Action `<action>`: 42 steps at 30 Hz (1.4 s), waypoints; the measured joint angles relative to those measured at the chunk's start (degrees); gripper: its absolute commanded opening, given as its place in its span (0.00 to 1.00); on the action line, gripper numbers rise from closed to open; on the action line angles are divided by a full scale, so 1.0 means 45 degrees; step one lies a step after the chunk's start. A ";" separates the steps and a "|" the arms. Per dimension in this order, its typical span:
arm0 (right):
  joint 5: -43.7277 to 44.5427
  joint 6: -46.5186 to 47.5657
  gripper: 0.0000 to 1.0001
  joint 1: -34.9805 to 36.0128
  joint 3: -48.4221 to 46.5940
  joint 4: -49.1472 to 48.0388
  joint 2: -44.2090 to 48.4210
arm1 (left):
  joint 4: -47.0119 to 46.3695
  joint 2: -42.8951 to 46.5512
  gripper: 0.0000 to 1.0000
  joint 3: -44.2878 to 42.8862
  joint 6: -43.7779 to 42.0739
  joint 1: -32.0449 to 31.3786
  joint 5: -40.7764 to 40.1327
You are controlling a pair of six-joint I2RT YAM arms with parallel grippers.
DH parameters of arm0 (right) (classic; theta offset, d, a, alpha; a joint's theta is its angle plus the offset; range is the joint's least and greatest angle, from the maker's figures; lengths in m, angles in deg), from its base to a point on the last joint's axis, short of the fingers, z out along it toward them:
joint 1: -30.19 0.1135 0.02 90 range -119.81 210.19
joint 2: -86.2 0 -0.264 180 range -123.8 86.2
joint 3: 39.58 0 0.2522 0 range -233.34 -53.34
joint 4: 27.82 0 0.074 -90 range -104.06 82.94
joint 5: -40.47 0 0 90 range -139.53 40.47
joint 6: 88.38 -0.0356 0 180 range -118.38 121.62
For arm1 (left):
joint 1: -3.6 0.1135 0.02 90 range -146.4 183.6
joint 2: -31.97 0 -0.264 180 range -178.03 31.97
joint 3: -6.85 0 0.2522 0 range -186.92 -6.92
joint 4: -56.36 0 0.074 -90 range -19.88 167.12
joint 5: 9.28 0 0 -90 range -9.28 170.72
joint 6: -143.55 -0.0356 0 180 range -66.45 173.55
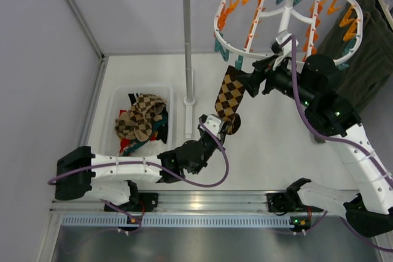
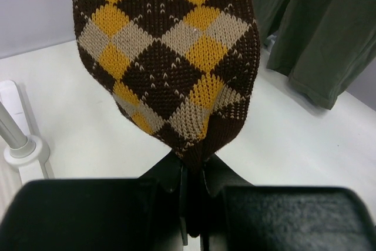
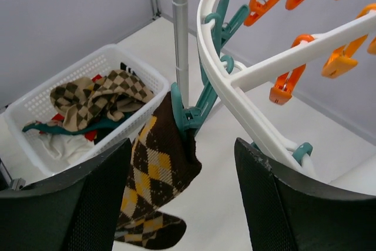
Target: Remove the socks clipped to the hanger
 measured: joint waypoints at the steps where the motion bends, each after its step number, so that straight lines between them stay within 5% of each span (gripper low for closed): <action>1: -0.0024 -0.0010 0.68 -0.0015 0.0107 -0.0248 -0.0015 | 0.0005 0.0000 0.00 0.0015 0.0000 0.0000 0.0010; 30: 0.0758 -0.2584 0.62 -0.0063 0.1792 -0.3871 -0.0758 | 0.0005 0.0000 0.00 0.0112 0.0053 0.0029 0.0763; 42: 0.2725 -0.3026 0.64 0.0107 0.3007 -0.5095 -0.0627 | 0.0005 0.0000 0.00 0.0112 0.0291 0.0029 0.1122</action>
